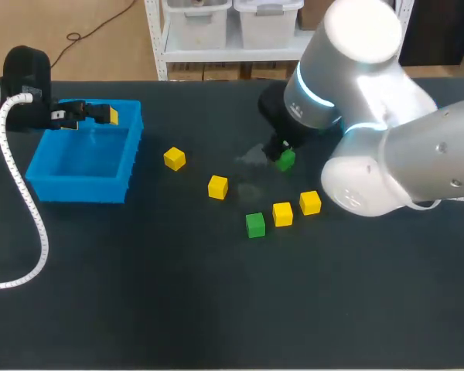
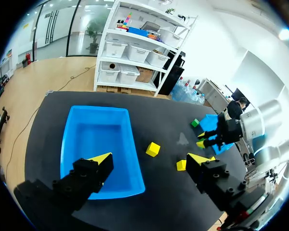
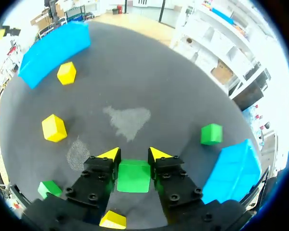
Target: Put the green cubes in the right bin and the yellow cubes in the left bin.
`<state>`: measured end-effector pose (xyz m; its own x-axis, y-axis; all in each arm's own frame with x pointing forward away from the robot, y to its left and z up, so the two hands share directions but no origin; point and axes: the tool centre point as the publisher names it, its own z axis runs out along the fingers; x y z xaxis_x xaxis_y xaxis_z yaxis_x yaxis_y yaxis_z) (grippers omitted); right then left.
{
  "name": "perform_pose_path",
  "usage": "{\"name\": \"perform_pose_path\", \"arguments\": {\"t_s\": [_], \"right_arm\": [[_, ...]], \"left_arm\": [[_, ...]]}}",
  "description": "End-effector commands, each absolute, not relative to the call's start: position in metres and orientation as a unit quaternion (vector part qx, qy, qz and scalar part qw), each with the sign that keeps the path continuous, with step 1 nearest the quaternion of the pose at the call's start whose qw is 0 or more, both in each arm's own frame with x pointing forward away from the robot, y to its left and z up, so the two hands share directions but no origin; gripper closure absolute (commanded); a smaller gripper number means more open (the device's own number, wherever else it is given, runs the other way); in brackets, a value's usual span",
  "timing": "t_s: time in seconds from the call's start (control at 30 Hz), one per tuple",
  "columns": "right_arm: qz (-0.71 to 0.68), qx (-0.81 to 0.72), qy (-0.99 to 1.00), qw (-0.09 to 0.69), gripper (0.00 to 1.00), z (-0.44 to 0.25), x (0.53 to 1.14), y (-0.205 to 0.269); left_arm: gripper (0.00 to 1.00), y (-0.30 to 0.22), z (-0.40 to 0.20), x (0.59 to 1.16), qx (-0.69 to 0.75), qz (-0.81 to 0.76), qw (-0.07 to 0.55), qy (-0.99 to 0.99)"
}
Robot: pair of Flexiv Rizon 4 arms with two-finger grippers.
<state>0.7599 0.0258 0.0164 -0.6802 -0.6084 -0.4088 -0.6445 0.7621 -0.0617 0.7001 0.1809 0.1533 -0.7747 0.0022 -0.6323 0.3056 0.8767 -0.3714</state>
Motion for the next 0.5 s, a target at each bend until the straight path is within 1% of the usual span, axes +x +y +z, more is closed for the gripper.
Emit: {"name": "perform_pose_path", "arguments": {"t_s": [0.03,0.2,0.37,0.5], "right_arm": [[0.042,-0.33,0.91,0.246,1.0,0.048,0.747,0.009],[0.04,-0.302,0.911,0.277,1.0,0.08,0.76,-0.012],[0.037,-0.262,0.916,0.302,1.0,0.107,0.768,-0.048],[0.04,-0.223,0.922,0.314,1.0,0.115,0.77,-0.08]], "left_arm": [[0.0,0.183,0.151,0.7,0.087,-0.239,0.328,0.91],[0.0,0.183,0.151,0.7,0.087,-0.239,0.328,0.91],[0.0,0.183,0.151,0.7,0.087,-0.239,0.328,0.91],[0.0,0.183,0.151,0.7,0.087,-0.239,0.328,0.91]]}}
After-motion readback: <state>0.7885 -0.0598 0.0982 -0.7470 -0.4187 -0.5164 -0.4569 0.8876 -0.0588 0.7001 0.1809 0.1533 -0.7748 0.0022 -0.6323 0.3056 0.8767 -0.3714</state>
